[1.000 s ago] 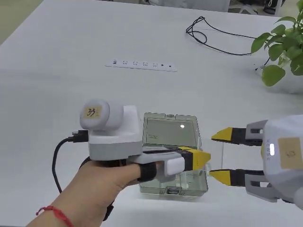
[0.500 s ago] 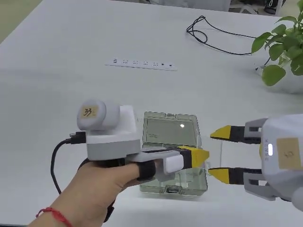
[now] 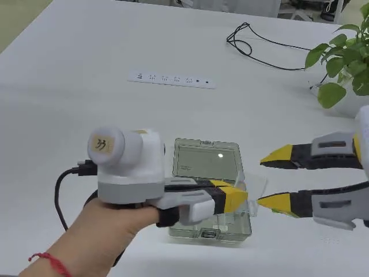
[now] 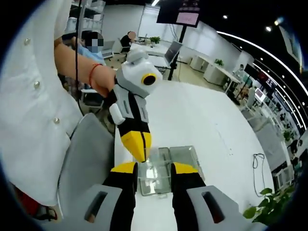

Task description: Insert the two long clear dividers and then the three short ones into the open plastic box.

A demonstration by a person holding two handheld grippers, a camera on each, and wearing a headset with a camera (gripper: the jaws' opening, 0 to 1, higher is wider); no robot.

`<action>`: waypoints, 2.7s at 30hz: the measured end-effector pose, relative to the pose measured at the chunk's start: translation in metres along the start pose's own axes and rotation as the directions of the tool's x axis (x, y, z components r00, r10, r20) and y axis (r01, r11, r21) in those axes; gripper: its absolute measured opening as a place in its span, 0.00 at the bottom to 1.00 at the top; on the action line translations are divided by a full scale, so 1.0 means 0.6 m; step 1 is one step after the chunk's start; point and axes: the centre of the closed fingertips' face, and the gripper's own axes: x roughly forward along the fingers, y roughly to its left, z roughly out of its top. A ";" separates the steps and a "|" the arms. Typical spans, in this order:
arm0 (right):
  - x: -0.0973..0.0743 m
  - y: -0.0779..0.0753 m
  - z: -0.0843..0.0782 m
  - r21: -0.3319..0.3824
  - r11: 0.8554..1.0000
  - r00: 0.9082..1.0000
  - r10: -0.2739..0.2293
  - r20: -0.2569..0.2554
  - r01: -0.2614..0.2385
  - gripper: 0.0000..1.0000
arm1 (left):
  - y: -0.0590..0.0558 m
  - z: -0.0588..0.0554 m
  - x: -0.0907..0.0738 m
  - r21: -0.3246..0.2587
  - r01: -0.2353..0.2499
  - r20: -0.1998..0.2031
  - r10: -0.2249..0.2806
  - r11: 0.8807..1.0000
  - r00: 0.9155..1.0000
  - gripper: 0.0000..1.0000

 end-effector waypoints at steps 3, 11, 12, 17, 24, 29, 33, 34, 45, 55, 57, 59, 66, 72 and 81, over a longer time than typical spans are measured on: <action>-0.004 0.002 0.006 0.035 0.998 0.998 0.054 0.025 -0.055 0.25 | -0.011 -0.005 -0.004 0.064 0.041 -0.016 -0.040 0.997 0.999 0.00; -0.005 0.038 0.010 0.115 0.953 0.959 0.273 0.072 -0.280 0.14 | -0.030 -0.012 -0.014 0.201 0.103 -0.036 -0.098 0.974 0.995 0.00; -0.006 0.043 0.010 0.124 0.946 0.954 0.291 0.074 -0.299 0.14 | -0.033 -0.012 -0.015 0.208 0.112 -0.038 -0.106 0.972 0.994 0.00; -0.004 0.061 0.016 0.105 0.925 0.931 0.356 0.084 -0.364 0.10 | -0.050 -0.017 -0.016 0.264 0.156 -0.051 -0.147 0.952 0.988 0.00; -0.002 0.080 0.016 0.096 0.901 0.906 0.417 0.075 -0.423 0.07 | -0.064 -0.019 -0.017 0.289 0.193 -0.060 -0.183 0.938 0.981 0.00; -0.002 0.086 0.014 0.096 0.893 0.898 0.433 0.075 -0.439 0.05 | -0.069 -0.022 -0.018 0.299 0.209 -0.068 -0.198 0.931 0.978 0.00; -0.002 0.090 0.012 0.101 0.888 0.893 0.443 0.074 -0.449 0.04 | -0.072 -0.021 -0.017 0.302 0.215 -0.063 -0.206 0.929 0.977 0.00; -0.002 0.091 0.011 0.100 0.887 0.892 0.445 0.072 -0.451 0.03 | -0.072 -0.021 -0.017 0.304 0.217 -0.063 -0.207 0.928 0.976 0.00; 0.001 0.096 0.012 0.091 0.893 0.897 0.436 0.066 -0.441 0.03 | -0.069 -0.023 -0.018 0.297 0.207 -0.058 -0.199 0.932 0.978 0.00; 0.007 0.098 0.011 0.077 0.898 0.901 0.430 0.047 -0.433 0.02 | -0.063 -0.028 -0.019 0.289 0.185 -0.051 -0.178 0.939 0.983 0.00; 0.008 0.097 0.010 0.074 0.899 0.902 0.429 0.044 -0.432 0.02 | -0.061 -0.029 -0.019 0.286 0.180 -0.048 -0.174 0.941 0.984 0.00; 0.010 0.096 0.010 0.071 0.900 0.903 0.428 0.041 -0.430 0.02 | -0.058 -0.030 -0.020 0.284 0.174 -0.047 -0.168 0.943 0.985 0.00; 0.012 0.090 0.010 0.069 0.904 0.906 0.420 0.043 -0.422 0.02 | -0.051 -0.031 -0.025 0.279 0.161 -0.038 -0.157 0.947 0.987 0.00; 0.011 0.073 0.007 0.073 0.914 0.917 0.396 0.047 -0.399 0.02 | -0.038 -0.038 -0.035 0.278 0.127 -0.036 -0.122 0.952 0.992 0.04; 0.017 0.046 -0.002 0.079 0.930 0.933 0.358 0.041 -0.360 0.02 | -0.008 -0.043 -0.055 0.258 0.050 -0.008 -0.049 0.965 0.999 0.15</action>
